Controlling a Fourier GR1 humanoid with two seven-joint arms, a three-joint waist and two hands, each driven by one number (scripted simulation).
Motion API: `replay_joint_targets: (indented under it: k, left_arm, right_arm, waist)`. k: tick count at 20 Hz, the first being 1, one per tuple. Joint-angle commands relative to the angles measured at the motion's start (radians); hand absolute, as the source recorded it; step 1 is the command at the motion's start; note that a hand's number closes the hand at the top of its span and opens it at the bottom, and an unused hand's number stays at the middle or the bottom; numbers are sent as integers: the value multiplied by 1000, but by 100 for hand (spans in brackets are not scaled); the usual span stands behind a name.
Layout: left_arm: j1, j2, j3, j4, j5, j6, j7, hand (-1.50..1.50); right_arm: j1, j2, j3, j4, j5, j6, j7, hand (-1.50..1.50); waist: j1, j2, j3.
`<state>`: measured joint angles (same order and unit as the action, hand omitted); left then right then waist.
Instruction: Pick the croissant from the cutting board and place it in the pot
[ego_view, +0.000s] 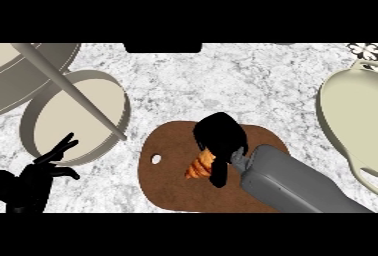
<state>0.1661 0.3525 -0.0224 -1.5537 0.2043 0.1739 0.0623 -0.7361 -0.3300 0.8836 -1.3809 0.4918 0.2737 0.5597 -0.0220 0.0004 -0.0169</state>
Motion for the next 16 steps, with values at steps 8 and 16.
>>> replay_joint_targets:
  k: [8, 16]
  left_arm:
    - [-151, -39, 56, -120, 39, 16, -70, 0]
    - [-125, -38, 92, -136, 66, 13, -58, 0]
  right_arm:
    - [22, 91, -67, -170, 279, -350, 280, 150]
    - [17, -33, -194, -331, 468, -438, 437, 150]
  waist:
    - [-86, -39, 17]
    - [-128, -38, 18]
